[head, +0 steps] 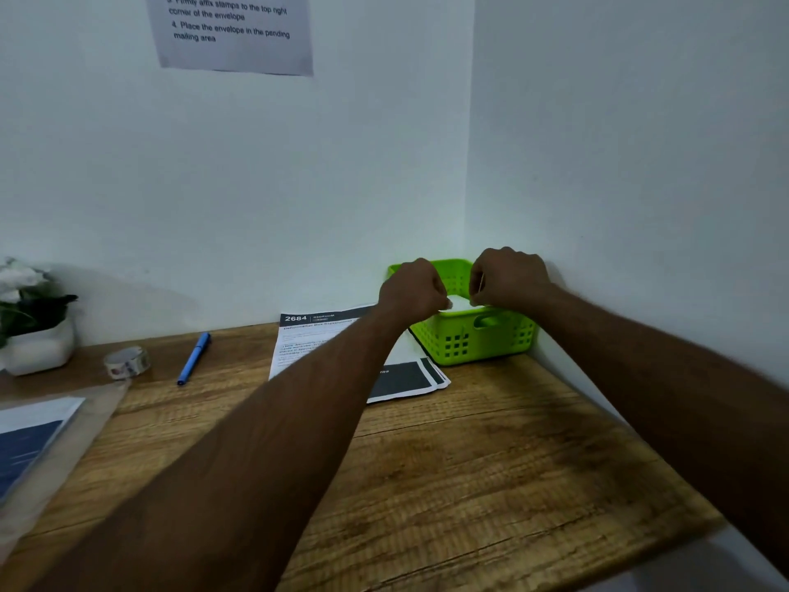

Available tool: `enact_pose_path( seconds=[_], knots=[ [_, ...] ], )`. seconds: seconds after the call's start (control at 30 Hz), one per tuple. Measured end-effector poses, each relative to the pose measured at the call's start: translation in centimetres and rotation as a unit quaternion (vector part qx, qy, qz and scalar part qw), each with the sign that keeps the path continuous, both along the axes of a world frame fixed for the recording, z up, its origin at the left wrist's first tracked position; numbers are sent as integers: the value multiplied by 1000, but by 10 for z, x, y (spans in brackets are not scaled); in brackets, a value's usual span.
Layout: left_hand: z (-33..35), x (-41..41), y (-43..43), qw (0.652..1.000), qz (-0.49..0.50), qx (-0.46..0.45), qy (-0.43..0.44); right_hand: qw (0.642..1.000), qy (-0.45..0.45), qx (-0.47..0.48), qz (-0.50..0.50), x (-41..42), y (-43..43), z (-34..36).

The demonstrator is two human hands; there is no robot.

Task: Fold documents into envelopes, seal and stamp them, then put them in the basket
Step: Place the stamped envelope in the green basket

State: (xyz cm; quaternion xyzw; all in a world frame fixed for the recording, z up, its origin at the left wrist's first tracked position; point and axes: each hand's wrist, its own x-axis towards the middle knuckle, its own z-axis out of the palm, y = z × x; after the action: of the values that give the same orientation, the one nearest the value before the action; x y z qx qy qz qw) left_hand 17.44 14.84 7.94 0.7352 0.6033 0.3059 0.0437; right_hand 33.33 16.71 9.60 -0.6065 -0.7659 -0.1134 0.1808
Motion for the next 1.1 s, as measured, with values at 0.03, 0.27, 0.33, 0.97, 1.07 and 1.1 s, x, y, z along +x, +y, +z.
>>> enact_pose_path(
  seconds=[0.03, 0.27, 0.33, 0.97, 1.07, 1.1],
  knots=[
    [-1, -1, -1, 1000, 5, 15, -12, 1000, 10, -8, 4, -2, -1, -2],
    [-7, -14, -9, 996, 17, 74, -41, 993, 115, -18, 26, -11, -3, -7],
    [-9, -19, -11, 996, 19, 81, -45, 993, 112, -12, 27, -14, -5, -7],
    [-40, -131, -66, 996, 57, 66, -21, 918, 151, -12, 366, -104, -59, -39],
    [-50, -150, -90, 999, 14, 50, -13, 903, 93, -109, 406, -116, -74, -58],
    [-53, -155, -100, 999, -2, 41, -11, 904, 73, -118, 405, -118, -78, -64]
  ],
)
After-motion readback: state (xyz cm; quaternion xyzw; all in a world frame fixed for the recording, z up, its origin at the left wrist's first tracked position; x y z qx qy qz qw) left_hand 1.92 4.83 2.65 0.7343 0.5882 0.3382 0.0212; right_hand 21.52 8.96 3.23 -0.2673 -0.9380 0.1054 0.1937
